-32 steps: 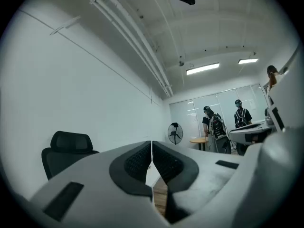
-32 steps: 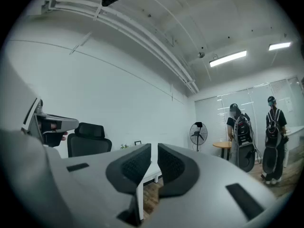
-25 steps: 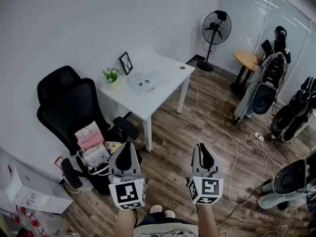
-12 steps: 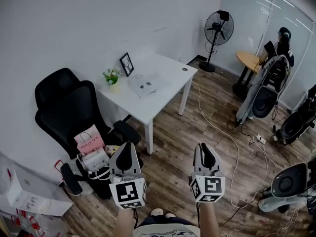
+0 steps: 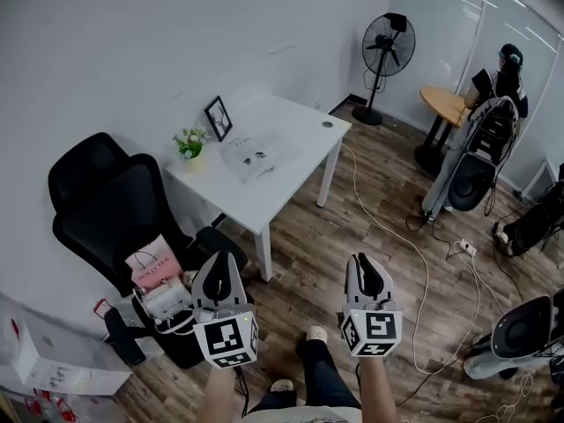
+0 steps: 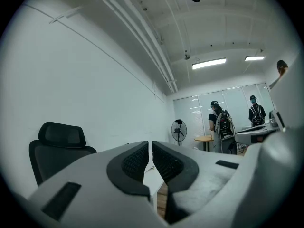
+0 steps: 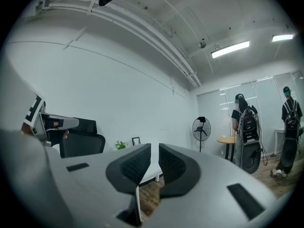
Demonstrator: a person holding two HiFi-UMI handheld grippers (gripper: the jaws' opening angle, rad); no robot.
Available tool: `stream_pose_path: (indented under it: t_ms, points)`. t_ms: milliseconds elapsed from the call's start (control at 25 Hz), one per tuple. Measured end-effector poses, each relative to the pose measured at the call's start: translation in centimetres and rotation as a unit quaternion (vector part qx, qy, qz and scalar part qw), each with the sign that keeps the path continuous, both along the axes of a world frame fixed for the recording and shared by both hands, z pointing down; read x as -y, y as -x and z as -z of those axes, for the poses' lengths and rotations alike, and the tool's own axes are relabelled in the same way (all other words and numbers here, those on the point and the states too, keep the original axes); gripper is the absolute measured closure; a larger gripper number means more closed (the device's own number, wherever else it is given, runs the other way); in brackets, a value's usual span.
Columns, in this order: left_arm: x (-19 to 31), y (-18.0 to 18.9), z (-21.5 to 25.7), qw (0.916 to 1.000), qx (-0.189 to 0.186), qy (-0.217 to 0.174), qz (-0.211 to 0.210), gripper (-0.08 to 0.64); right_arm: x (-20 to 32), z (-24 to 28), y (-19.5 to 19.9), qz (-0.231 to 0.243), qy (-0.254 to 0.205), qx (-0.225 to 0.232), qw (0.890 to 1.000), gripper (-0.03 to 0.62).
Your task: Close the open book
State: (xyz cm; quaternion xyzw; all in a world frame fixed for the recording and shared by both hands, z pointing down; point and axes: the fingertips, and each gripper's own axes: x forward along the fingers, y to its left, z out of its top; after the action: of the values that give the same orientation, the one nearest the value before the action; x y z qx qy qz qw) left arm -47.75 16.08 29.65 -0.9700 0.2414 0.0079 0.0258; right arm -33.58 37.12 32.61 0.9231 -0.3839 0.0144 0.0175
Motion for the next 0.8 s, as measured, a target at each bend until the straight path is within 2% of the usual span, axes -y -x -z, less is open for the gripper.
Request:
stream_pose_path:
  t_ms: [280,560,800]
  points:
    - [1.8,-6.6,-2.0,0.9995,0.007,0.013,0.026,0.535,1.3,-1.4,-8.0,0.009,-0.007,0.008,1.0,0.545]
    - [4.3,-15.6,-2.3,0.997,0.016,0.023,0.072,0.535,5.0,-0.3,-18.5,0.054,0.004,-0.01,0.998,0.545]
    - [6.2,-22.1,-1.8,0.9934,0.008,0.025,0.112,0.535,8.1,0.9,-26.5,0.092,-0.004,-0.016,0.996,0.545]
